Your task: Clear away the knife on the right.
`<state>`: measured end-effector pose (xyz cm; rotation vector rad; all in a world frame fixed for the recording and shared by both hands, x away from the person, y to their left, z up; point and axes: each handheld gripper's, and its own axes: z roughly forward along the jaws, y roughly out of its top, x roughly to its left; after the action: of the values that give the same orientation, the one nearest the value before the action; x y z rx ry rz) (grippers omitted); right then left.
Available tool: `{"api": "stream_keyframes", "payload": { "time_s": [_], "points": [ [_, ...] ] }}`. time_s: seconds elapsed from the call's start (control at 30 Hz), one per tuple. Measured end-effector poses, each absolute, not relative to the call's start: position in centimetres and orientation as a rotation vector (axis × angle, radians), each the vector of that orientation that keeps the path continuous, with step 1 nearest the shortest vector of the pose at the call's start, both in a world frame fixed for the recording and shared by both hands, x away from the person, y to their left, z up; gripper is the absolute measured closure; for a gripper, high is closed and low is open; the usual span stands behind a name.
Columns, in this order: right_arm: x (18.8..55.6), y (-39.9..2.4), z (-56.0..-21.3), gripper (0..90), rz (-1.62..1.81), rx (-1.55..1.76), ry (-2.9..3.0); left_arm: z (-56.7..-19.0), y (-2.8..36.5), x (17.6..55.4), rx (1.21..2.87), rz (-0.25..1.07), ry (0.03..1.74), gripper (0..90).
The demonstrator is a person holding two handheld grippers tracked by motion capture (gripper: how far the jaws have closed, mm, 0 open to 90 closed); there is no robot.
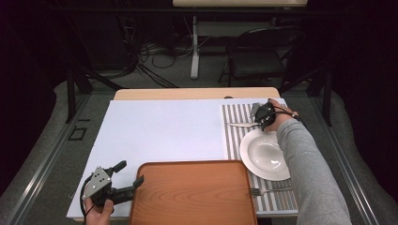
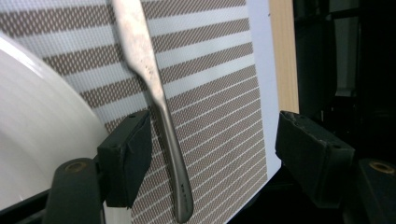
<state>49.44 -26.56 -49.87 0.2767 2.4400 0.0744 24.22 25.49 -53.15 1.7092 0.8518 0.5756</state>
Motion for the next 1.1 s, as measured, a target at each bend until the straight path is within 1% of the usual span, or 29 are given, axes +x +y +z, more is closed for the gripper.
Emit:
{"api": "stream_keyframes", "payload": {
  "time_s": [0.1, 0.3, 0.43, 0.83, 1.0, 1.1],
  "points": [
    [49.6, -26.6, -49.7, 27.1, 0.008, 0.256, 2.474, -53.2, 25.5, 24.3, 1.713, 0.580, 0.853, 15.3],
    [50.0, -26.8, -50.1, 29.9, 0.015, 0.251, 2.470, -53.2, 25.6, 24.3, 1.722, 0.587, 0.856, 15.3],
    [50.2, -26.8, -50.8, 33.7, -0.029, 0.222, 2.497, -53.3, 25.5, 24.3, 1.723, 0.587, 0.856, 15.3],
    [50.9, -27.3, -51.3, 38.1, -0.019, 0.224, 2.517, -53.4, 25.6, 24.4, 1.722, 0.583, 0.867, 15.3],
    [51.2, -27.7, -51.5, 44.9, -0.010, 0.249, 2.552, -53.4, 25.6, 24.4, 1.722, 0.582, 0.870, 15.3],
    [51.3, -27.8, -51.7, 45.8, 0.010, 0.251, 2.558, -53.4, 25.6, 24.3, 1.721, 0.582, 0.871, 15.3]
  ]
}}
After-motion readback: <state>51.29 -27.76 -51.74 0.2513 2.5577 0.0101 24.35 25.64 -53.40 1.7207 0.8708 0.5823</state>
